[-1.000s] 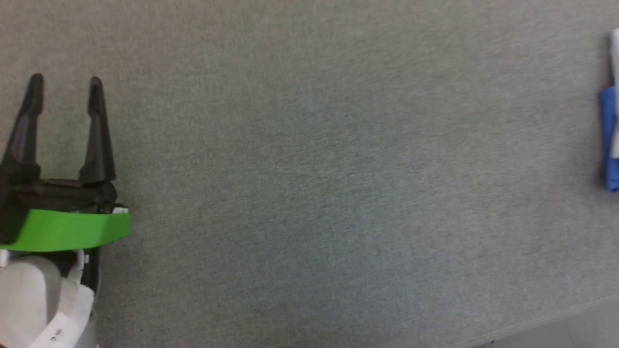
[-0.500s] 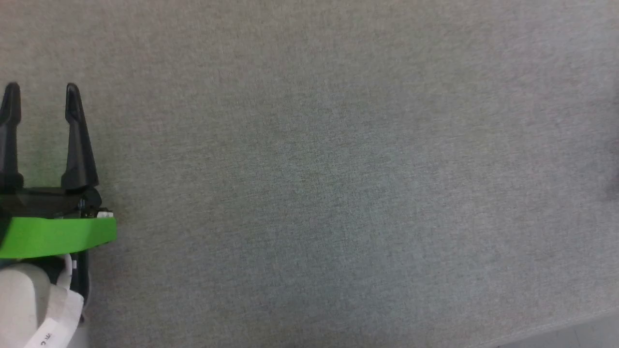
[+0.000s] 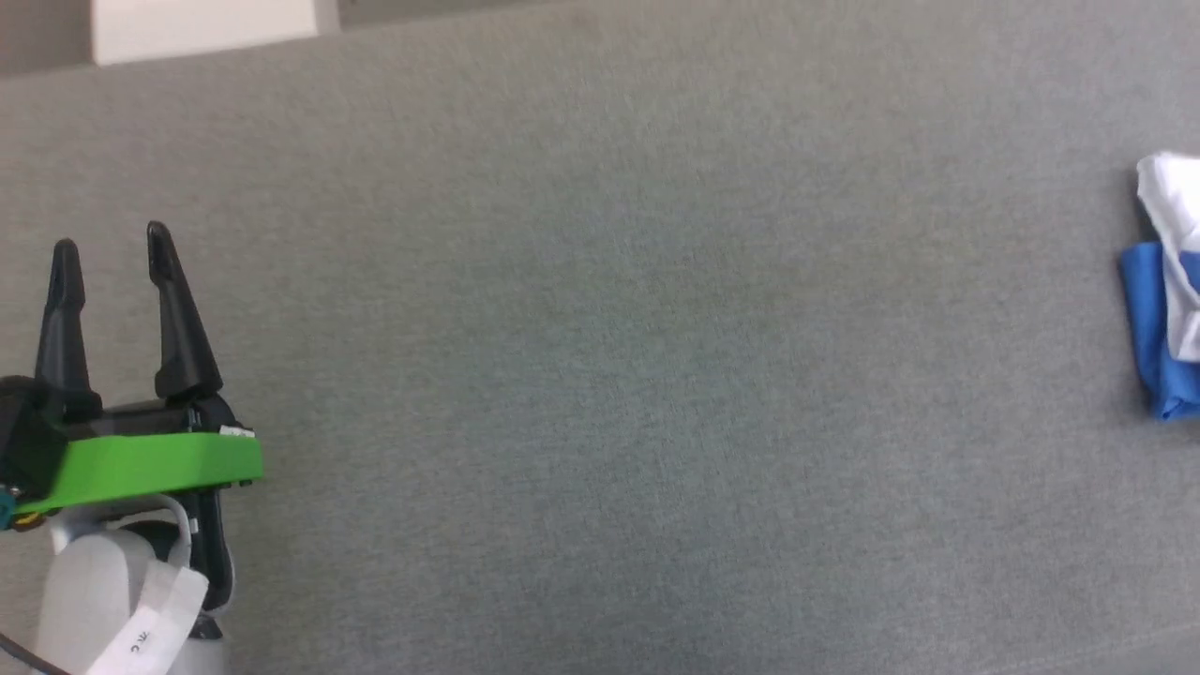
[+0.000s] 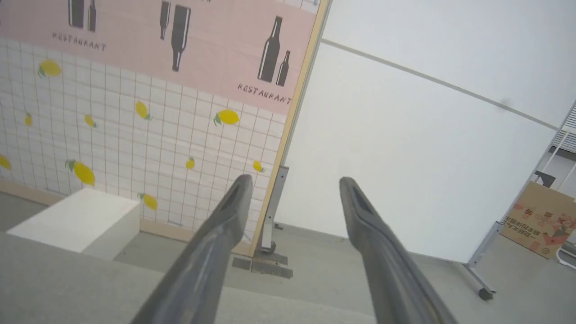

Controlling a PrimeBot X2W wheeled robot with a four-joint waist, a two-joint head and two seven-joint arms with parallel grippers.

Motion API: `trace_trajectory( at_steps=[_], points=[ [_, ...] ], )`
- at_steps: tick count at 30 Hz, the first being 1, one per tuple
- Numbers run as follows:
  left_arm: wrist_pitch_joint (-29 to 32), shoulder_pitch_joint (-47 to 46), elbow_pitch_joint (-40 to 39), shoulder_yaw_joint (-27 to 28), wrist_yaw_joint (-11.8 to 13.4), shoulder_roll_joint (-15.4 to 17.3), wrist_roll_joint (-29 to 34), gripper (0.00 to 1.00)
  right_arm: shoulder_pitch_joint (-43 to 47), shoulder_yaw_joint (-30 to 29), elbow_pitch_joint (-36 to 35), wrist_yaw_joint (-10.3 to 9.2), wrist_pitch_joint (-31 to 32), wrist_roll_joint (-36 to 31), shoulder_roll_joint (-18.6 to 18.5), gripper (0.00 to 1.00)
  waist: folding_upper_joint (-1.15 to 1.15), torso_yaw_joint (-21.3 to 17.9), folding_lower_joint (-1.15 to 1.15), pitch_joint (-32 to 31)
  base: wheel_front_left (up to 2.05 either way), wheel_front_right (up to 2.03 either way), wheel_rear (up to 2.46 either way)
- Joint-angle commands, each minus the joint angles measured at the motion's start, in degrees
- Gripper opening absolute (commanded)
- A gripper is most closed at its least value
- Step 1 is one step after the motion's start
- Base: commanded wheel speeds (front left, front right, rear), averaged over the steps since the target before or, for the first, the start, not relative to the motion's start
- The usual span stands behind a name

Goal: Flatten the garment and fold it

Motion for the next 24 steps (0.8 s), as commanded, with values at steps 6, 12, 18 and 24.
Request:
trace_trajectory(
  at_steps=[6, 12, 18, 24],
  points=[
    [-0.91, 0.74, 2.12, -0.20, 1.49, -2.18, -0.02, 1.00, 13.09, -0.81, -5.59, -0.10, -8.74, -4.07, 13.40, 1.00, 0.00, 5.20, 0.00, -10.09, 0.00, 0.00, 0.00],
    [-1.15, 1.86, 4.18, -1.49, 1.67, -3.53, -0.04, 1.00, 24.88, -3.30, -6.13, -0.10, -14.03, -6.92, 21.69, 1.00, 0.00, 6.24, 0.00, -13.28, 0.00, 0.00, 0.00],
    [-1.26, 4.49, 6.97, -3.40, 1.80, -4.74, -0.25, 1.00, 33.49, -4.29, -3.96, -0.10, -15.52, -7.15, 23.24, 1.00, 0.00, 5.58, 0.00, -15.56, 0.00, 0.00, 0.00],
    [-1.18, 7.09, 11.40, -6.87, 0.84, -5.25, 0.40, 1.00, 37.60, -2.72, 0.22, -0.10, -15.77, -5.70, 23.29, 1.00, 0.00, 5.19, 0.00, -16.28, 0.00, 0.00, 0.00]
  ],
)
